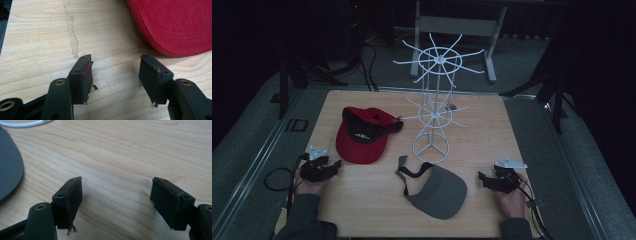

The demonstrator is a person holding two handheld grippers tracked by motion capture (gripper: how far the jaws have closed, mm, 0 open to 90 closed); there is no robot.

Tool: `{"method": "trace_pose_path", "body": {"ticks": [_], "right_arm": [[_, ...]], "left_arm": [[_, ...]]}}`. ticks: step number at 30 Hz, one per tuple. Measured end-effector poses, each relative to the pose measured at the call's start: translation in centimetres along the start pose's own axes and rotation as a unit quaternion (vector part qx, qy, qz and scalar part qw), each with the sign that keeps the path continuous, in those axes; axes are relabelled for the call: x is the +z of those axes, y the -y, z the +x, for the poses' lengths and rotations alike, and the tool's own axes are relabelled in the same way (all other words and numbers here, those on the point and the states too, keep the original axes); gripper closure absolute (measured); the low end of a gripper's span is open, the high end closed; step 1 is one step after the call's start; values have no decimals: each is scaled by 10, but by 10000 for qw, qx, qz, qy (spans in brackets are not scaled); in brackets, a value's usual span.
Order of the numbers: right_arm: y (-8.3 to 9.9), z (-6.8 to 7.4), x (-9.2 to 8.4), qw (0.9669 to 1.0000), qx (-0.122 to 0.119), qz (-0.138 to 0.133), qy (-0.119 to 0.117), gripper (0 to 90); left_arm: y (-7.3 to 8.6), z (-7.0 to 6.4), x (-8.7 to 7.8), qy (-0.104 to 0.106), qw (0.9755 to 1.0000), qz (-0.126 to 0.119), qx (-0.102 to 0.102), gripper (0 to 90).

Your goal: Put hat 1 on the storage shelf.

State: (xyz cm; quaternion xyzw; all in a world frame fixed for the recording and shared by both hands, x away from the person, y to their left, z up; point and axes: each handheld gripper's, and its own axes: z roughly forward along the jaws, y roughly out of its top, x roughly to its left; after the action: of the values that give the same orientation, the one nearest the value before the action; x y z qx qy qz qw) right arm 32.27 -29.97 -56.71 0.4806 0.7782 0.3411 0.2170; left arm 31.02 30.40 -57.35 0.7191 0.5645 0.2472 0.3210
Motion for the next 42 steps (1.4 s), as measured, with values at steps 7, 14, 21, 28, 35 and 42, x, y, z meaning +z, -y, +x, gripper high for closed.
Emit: {"method": "trace_pose_path", "body": {"ticks": [7,14,21,28,35,42], "right_arm": [[0,0,0,10000,-4,3,-2,252],[0,1,0,10000,-1,2,7,248],[0,1,0,10000,7,1,15,246],[0,2,0,10000,9,4,12,243],[0,2,0,10000,10,5,12,242],[0,2,0,10000,11,7,9,242]], "left_arm": [[0,2,0,60,10000,19,24,442],[-7,-1,-1,174,9994,253,136,546],[-12,-5,-5,181,9991,320,214,585],[-23,6,-15,555,9982,220,64,563],[-47,16,-20,645,9979,101,18,584],[-62,21,-13,866,9958,297,-37,637]]}}
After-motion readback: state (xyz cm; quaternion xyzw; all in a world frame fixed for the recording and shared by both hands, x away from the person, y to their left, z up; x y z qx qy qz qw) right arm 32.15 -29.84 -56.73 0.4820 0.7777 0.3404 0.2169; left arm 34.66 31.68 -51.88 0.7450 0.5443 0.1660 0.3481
